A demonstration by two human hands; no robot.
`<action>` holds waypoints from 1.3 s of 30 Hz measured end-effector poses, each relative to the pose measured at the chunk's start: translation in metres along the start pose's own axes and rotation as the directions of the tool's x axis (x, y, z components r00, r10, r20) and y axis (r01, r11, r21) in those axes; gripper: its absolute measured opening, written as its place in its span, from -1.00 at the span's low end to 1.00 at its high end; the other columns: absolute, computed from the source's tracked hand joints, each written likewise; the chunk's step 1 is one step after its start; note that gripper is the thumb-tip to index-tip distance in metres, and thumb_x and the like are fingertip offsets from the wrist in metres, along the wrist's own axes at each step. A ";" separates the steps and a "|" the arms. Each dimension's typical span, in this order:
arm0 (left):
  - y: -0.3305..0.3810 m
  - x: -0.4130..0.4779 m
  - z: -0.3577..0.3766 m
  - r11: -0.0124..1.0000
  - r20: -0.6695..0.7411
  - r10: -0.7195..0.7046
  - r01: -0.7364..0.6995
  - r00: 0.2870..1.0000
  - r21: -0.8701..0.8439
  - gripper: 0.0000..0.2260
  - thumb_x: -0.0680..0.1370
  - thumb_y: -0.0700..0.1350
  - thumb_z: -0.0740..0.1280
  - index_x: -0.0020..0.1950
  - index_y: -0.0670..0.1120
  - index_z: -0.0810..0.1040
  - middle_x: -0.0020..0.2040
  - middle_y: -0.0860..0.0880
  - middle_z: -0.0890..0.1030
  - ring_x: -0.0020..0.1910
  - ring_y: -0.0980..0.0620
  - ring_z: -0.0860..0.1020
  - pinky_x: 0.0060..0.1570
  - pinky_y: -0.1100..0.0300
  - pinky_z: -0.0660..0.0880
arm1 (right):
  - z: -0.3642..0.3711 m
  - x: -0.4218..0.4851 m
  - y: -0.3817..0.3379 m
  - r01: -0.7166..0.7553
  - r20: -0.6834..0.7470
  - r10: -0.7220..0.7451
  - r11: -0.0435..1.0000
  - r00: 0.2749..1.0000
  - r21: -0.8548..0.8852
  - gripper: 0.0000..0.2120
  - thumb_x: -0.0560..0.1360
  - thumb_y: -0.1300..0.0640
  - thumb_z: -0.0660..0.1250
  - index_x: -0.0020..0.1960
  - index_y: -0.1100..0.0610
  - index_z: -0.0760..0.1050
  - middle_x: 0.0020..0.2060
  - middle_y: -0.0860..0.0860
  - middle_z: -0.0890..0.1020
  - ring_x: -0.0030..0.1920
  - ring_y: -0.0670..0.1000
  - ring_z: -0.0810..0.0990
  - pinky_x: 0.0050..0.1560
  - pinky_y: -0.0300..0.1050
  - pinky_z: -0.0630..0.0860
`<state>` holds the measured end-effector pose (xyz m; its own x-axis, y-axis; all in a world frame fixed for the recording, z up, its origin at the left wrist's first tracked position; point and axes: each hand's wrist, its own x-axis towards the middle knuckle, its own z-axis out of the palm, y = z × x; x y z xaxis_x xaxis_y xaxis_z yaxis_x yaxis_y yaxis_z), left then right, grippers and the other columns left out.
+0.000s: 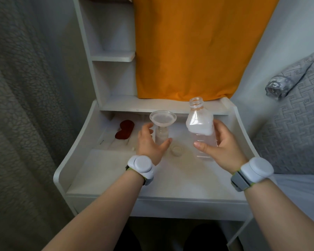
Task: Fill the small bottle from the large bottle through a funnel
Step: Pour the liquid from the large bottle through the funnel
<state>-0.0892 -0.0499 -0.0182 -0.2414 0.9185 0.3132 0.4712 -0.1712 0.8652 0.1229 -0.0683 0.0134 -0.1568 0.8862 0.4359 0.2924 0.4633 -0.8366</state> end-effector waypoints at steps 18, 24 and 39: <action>-0.039 0.024 0.008 0.965 0.210 0.073 -0.016 0.975 -0.261 -0.70 0.42 -0.13 0.42 0.04 0.16 0.43 -0.02 0.09 0.60 -0.04 0.06 0.58 0.12 -0.01 0.52 | -0.012 0.017 -0.018 0.031 0.072 -0.010 0.956 0.997 -0.292 -0.33 0.29 -0.04 0.50 0.33 -0.15 0.30 0.18 -0.23 0.51 0.18 -0.20 0.47 0.16 -0.16 0.44; -0.040 0.025 0.009 0.955 0.245 0.099 -0.023 0.965 -0.296 -0.69 0.36 -0.02 0.37 0.04 0.23 0.44 -0.04 0.14 0.59 -0.06 0.10 0.57 0.09 0.06 0.53 | -0.016 0.024 -0.026 0.065 0.093 -0.027 0.897 0.995 -0.437 -0.34 0.29 -0.10 0.48 0.32 -0.22 0.29 0.19 -0.23 0.49 0.21 -0.10 0.45 0.14 -0.15 0.40; -0.046 0.024 0.010 0.917 0.291 0.160 -0.032 0.943 -0.399 -0.65 0.38 -0.09 0.34 0.16 0.07 0.43 -0.03 0.06 0.60 -0.06 0.12 0.57 0.04 0.16 0.51 | -0.030 0.041 -0.040 0.060 0.117 0.026 0.740 0.993 -0.670 -0.26 0.28 -0.13 0.46 0.40 -0.19 0.24 0.34 -0.14 0.43 0.33 0.02 0.40 0.27 0.10 0.40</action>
<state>-0.1079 -0.0169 -0.0541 0.0944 0.9428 0.3197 0.1014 -0.3286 0.9390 0.1335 -0.0501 0.0748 -0.2587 0.8915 0.3719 0.8393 0.3981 -0.3703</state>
